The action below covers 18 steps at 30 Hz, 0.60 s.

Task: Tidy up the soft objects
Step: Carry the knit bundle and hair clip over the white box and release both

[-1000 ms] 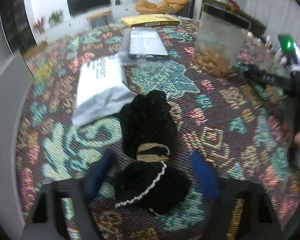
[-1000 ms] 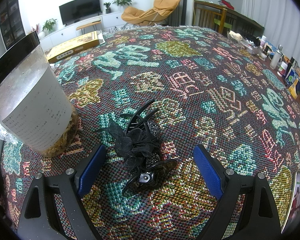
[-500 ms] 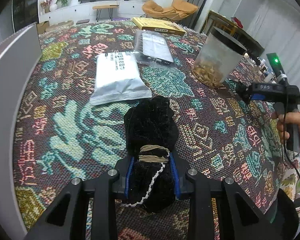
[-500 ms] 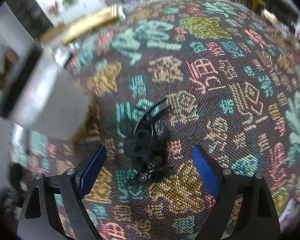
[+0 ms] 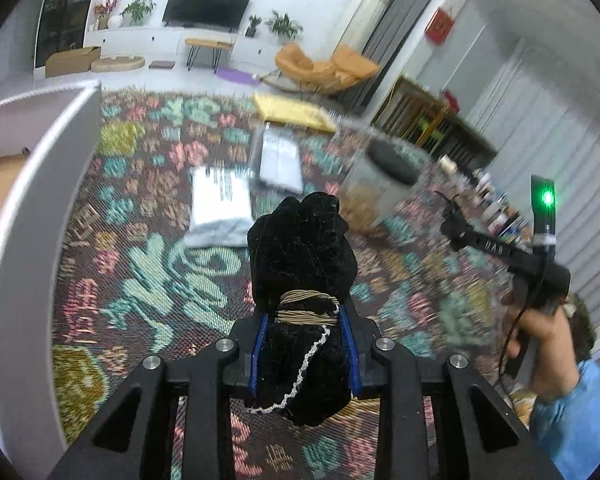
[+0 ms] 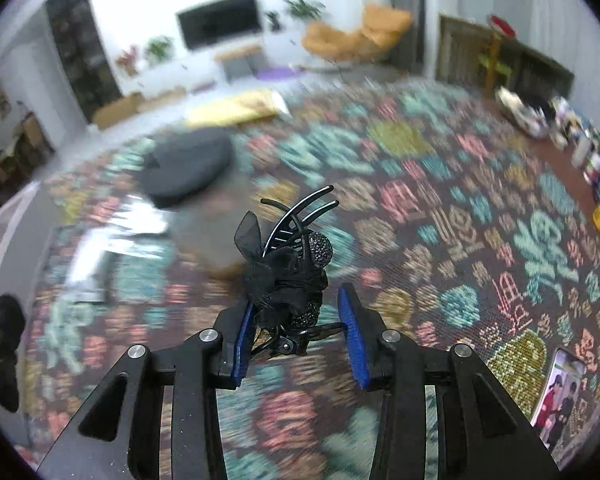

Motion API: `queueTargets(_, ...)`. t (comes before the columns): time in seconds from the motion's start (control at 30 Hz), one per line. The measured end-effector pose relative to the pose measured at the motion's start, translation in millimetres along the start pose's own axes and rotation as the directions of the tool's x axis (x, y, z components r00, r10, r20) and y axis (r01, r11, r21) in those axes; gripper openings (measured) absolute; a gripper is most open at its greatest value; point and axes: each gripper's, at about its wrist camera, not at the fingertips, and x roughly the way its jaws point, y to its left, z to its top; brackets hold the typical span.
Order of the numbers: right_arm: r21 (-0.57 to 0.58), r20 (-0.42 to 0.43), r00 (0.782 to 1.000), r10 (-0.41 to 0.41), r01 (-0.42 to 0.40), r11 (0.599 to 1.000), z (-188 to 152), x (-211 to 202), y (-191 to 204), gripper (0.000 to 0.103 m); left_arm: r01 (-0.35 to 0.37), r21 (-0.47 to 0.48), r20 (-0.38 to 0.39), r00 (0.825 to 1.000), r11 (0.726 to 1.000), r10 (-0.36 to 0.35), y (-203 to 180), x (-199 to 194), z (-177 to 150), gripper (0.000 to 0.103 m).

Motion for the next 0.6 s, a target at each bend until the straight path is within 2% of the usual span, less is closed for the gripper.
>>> queueTargets(0.13,-0.087,0.052,0.993,0.11,-0.105,0.991,5.4,-44.5,61.0,0.042,0.003,-0.018,0.082,0.997,1.0,-0.001,14.0,-58.0,6.4,0.031)
queueTargets(0.2,-0.13,0.056,0.979,0.195,-0.186,0.974,6.9,-62.5,97.8,0.042,-0.024,-0.035,0.122,0.992,0.999,0.028,31.7,-91.1,8.6,0.031)
queueTargets(0.27,-0.184,0.045,0.955,0.295,-0.282,0.942,4.9,-80.5,146.2,0.042,-0.074,-0.064,0.16,0.984,0.995,0.083,57.2,-127.4,8.6,0.031)
queueTargets(0.33,-0.227,0.013,0.915,0.404,-0.391,0.892,1.9,-92.8,195.2,0.042,-0.145,-0.093,0.187,0.969,0.985,0.16,82.8,-157.9,4.8,0.031)
queueTargets(0.4,-0.247,-0.03,0.87,0.493,-0.484,0.839,-3.3,-98.7,237.9,0.042,-0.238,-0.134,0.202,0.944,0.962,0.262,114.5,-188.7,-1.9,0.031)
queueTargets(0.43,-0.253,-0.072,0.83,0.553,-0.552,0.795,-7.9,-99.6,269.7,0.042,-0.283,-0.159,0.201,0.929,0.946,0.312,131.6,-202.7,-6.6,0.031)
queueTargets(0.53,-0.254,-0.167,0.744,0.647,-0.667,0.701,-21.2,-95.0,332.5,0.044,-0.38,-0.215,0.181,0.89,0.9,0.419,166.4,-223.9,-18.5,0.034)
queueTargets(0.57,-0.247,-0.211,0.706,0.676,-0.708,0.662,-28.6,-90.3,356.7,0.048,-0.445,-0.244,0.163,0.857,0.862,0.489,180.5,-228.7,-24.5,0.046)
queueTargets(0.6,-0.23,-0.268,0.659,0.703,-0.752,0.618,-36.4,-83.2,377.9,0.058,-0.478,-0.257,0.15,0.839,0.84,0.523,187.0,-229.6,-27.5,0.058)
